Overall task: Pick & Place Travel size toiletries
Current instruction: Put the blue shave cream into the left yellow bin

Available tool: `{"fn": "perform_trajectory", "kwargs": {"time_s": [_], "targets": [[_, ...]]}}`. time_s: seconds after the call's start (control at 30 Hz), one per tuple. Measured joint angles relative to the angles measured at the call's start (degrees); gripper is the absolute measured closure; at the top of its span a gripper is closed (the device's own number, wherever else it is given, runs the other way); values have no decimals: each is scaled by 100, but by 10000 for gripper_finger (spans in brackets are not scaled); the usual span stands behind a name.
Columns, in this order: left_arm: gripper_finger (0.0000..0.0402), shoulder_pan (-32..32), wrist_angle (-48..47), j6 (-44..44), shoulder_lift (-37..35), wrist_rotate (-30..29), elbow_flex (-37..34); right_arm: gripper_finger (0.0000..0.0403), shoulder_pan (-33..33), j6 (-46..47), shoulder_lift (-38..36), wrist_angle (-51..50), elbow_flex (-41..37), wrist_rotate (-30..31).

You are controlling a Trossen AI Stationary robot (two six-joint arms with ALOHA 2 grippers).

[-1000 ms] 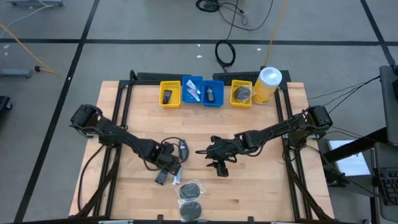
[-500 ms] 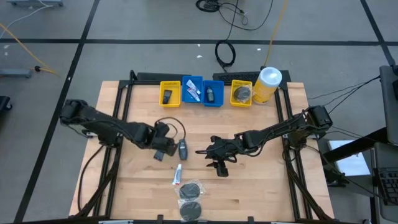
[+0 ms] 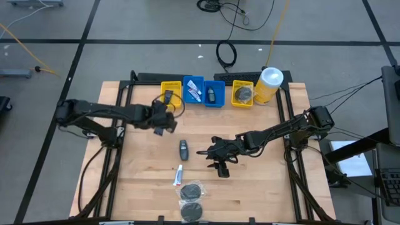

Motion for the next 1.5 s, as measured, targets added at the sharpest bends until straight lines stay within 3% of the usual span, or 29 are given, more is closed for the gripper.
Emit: {"fn": "perform_trajectory", "kwargs": {"time_s": [0.27, 0.53, 0.67, 1.1, 1.5], "targets": [[286, 1233, 712, 1224, 19, -393, 0, 238, -2, 44, 0, 0, 0, 2], [285, 2185, 2093, 2357, 19, -175, 0, 238, 0, 44, 0, 0, 0, 13], [285, 2543, 2700, 2734, 19, -151, -2, 238, 2, 44, 0, -1, 0, 316], [284, 3184, 3911, 3223, 456, 272, -2, 238, 0, 46, 0, 0, 0, 448], [284, 3377, 4031, 3152, 1002, 605, -7, 238, -3, 150, 0, -1, 0, 448]]}}
